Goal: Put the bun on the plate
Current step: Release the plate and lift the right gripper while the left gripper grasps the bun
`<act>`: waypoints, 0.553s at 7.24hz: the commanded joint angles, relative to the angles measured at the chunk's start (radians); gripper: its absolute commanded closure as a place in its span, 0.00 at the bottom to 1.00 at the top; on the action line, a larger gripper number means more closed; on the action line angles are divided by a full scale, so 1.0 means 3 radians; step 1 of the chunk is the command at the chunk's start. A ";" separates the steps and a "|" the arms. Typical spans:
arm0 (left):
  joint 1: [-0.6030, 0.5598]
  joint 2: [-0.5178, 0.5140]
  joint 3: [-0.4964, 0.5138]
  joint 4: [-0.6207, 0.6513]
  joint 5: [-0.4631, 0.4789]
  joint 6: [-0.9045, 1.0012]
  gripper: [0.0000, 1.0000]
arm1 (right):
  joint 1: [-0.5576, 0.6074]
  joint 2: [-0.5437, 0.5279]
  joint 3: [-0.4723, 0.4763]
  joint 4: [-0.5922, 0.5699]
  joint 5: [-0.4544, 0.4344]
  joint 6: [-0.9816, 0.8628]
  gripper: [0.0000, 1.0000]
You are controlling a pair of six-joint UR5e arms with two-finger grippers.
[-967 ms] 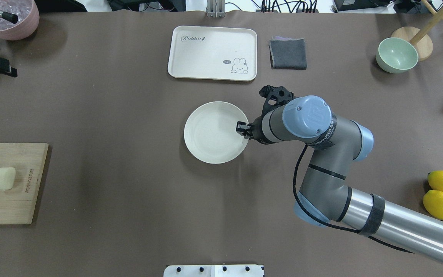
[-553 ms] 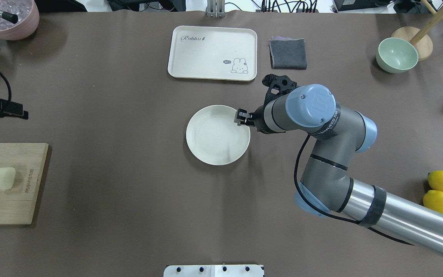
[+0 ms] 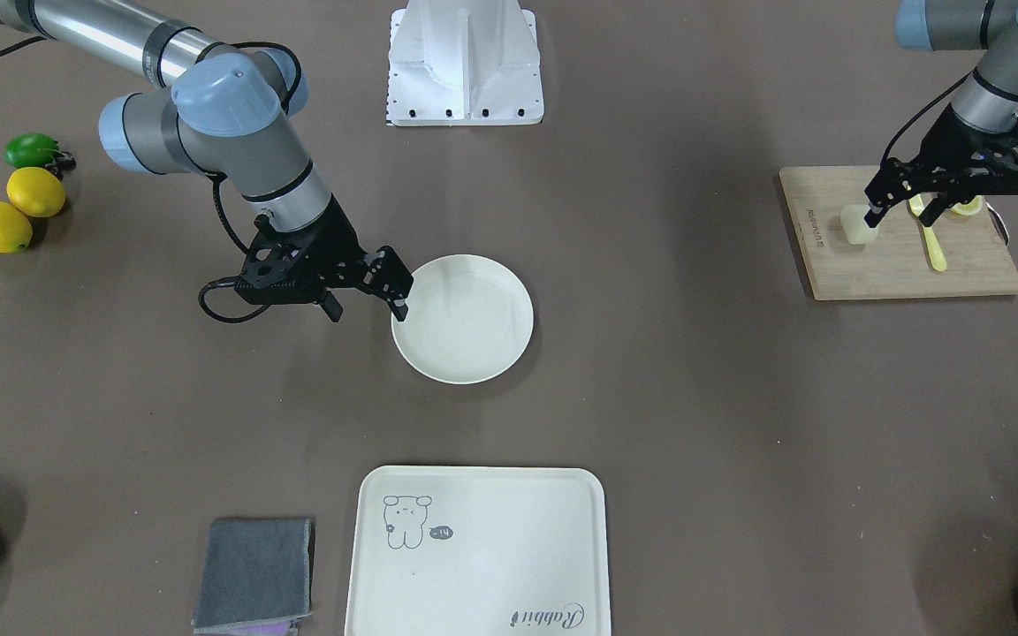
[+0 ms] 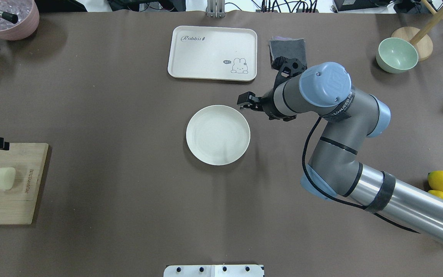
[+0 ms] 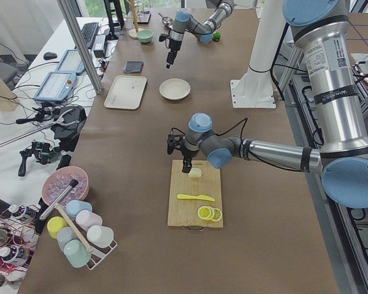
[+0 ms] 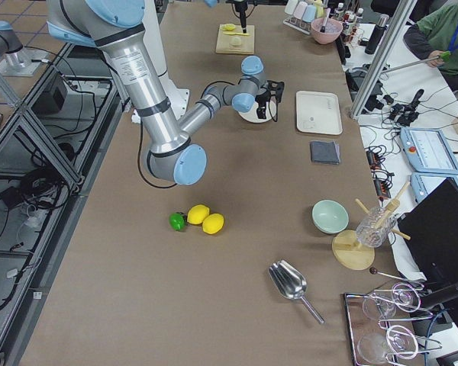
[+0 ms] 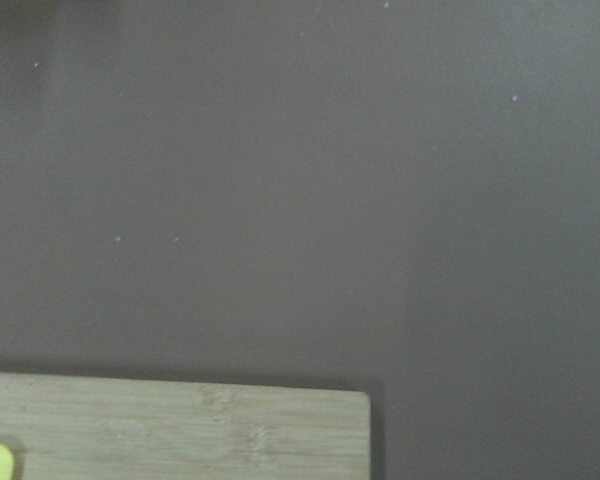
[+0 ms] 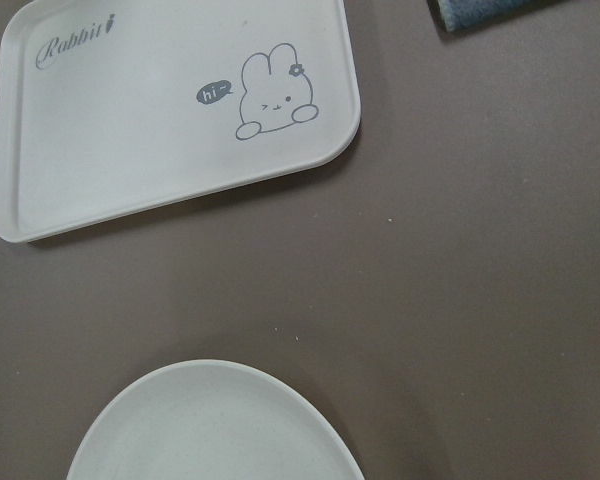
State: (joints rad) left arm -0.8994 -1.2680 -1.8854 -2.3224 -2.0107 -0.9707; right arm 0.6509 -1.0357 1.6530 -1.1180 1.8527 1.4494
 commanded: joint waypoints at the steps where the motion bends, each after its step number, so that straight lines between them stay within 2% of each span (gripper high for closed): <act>1: 0.0231 0.0029 0.0189 -0.0164 0.0207 -0.0021 0.17 | 0.0014 -0.0004 -0.0018 0.0004 0.0001 -0.0004 0.00; 4: 0.0400 0.0029 0.0200 -0.0240 0.0234 -0.0037 0.15 | 0.0019 -0.0009 -0.0018 0.0004 0.0006 -0.0004 0.00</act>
State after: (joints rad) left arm -0.7984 -1.2594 -1.8274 -2.3828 -1.9428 -0.9791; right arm 0.6556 -1.0382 1.6479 -1.1168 1.8535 1.4481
